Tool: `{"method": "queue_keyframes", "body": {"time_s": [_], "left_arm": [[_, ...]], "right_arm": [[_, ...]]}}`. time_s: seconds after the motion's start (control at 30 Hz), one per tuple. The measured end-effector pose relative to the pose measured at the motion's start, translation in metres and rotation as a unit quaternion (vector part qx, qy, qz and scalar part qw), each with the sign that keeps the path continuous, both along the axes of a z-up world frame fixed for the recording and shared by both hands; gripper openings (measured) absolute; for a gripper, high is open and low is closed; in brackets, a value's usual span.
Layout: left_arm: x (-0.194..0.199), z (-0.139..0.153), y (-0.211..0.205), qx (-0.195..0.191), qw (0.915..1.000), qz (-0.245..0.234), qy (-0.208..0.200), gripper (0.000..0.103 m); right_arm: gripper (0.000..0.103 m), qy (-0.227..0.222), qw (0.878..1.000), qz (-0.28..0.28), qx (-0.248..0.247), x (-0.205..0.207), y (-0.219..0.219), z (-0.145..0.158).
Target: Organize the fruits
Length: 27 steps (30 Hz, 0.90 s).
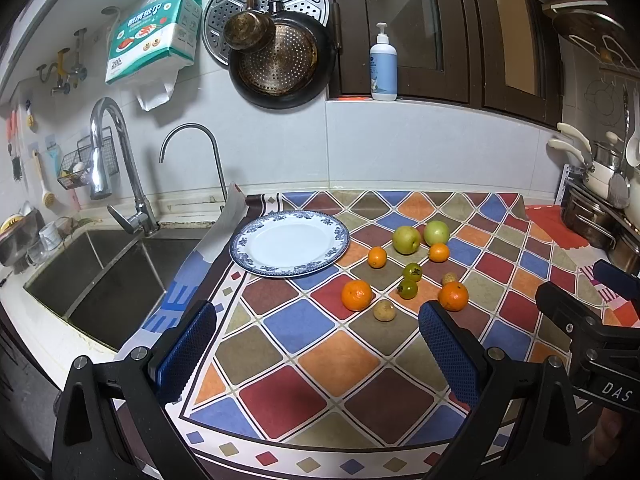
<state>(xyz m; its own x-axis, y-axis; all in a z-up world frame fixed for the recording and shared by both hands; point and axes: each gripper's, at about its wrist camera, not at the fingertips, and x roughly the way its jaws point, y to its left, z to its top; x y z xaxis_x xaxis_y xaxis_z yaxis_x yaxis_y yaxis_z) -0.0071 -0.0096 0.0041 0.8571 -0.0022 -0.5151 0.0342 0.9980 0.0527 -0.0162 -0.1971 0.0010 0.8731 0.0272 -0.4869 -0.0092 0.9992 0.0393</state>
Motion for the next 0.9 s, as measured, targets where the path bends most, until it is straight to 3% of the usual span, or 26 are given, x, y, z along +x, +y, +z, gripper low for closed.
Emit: {"method": "queue_keyframes", "body": {"time_s": [0.4, 0.9], "left_arm": [[0.022, -0.004, 0.006, 0.007, 0.9997, -0.019, 0.012, 0.103], [0.09, -0.028, 0.008, 0.034, 0.9915, -0.111, 0.059, 0.098]], "right_arm": [[0.102, 0.017, 1.0, -0.004, 0.005, 0.014, 0.009, -0.004], [0.098, 0.069, 0.996, -0.035, 0.048, 0.066, 0.018, -0.036]]}}
